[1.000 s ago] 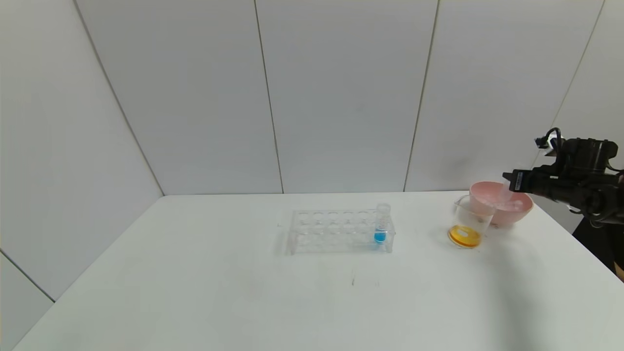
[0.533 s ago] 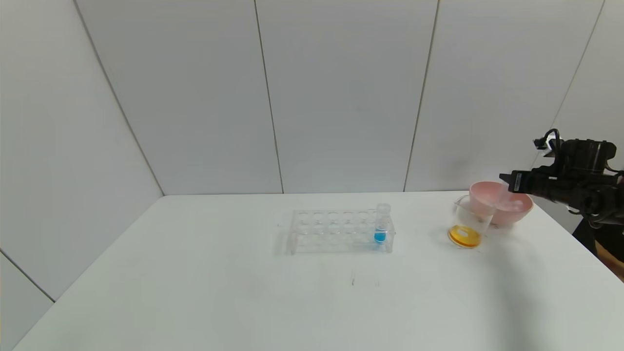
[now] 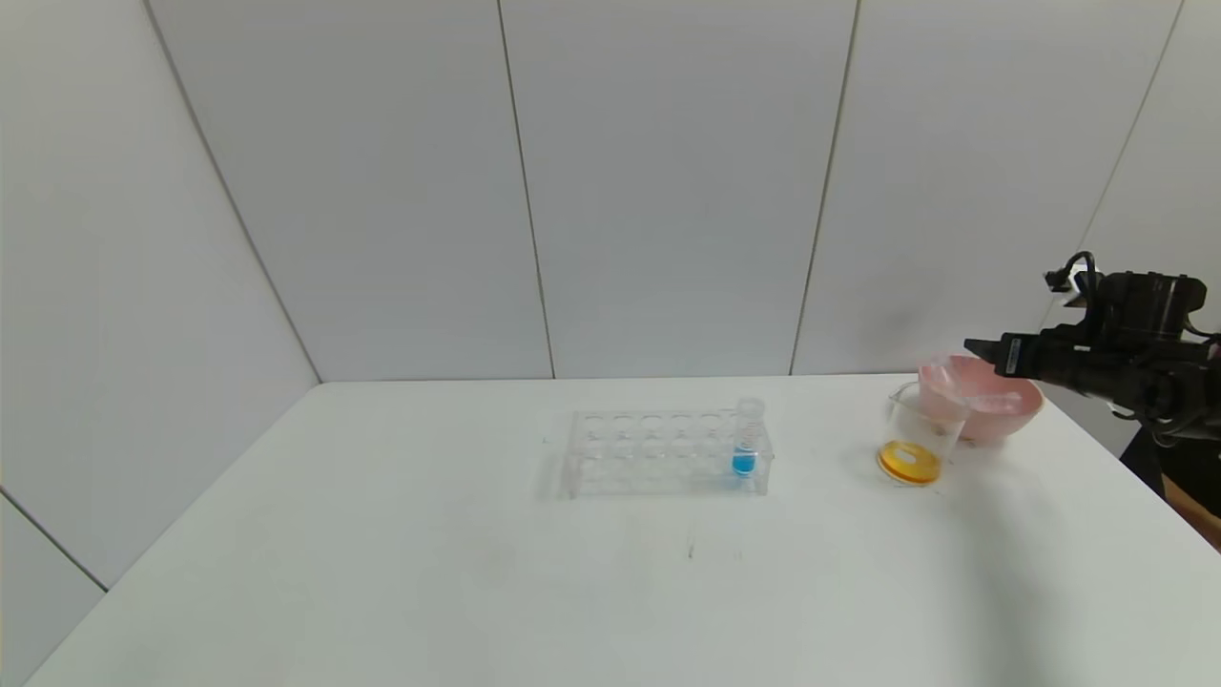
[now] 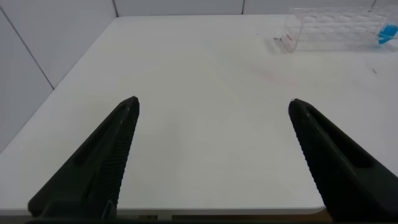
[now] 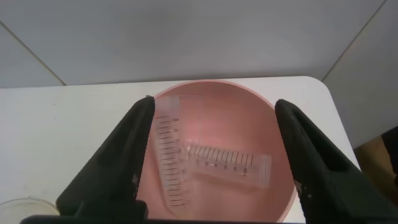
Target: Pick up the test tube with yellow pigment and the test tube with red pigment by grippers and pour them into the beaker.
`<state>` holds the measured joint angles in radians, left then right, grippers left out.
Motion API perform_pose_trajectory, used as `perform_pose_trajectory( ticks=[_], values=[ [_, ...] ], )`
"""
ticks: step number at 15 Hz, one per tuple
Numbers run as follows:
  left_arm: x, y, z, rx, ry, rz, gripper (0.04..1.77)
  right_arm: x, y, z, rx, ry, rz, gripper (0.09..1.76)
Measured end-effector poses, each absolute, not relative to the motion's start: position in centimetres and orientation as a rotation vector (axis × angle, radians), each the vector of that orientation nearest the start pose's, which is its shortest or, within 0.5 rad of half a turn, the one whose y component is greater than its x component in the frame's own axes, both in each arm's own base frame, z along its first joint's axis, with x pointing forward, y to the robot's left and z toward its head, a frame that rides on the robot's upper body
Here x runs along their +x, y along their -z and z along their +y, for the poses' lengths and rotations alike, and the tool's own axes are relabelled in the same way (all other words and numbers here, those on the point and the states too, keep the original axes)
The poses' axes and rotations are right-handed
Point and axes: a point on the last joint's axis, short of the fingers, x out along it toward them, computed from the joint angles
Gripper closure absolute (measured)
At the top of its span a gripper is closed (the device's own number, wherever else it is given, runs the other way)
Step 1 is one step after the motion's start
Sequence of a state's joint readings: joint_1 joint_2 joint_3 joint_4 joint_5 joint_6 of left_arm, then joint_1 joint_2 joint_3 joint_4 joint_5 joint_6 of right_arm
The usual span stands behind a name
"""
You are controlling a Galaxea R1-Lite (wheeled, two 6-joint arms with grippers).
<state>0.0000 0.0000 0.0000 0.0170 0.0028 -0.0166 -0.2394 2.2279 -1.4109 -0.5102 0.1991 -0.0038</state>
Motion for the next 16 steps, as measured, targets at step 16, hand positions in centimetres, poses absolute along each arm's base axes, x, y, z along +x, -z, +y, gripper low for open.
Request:
perform_pose_trajectory(
  ticks=[16],
  values=[
    [-2.3, -7.4, 0.0, -0.017, -0.003, 0.017, 0.09, 37.3, -20.6, 4.4, 0.063, -0.173, 0.218, 0.18]
  ],
)
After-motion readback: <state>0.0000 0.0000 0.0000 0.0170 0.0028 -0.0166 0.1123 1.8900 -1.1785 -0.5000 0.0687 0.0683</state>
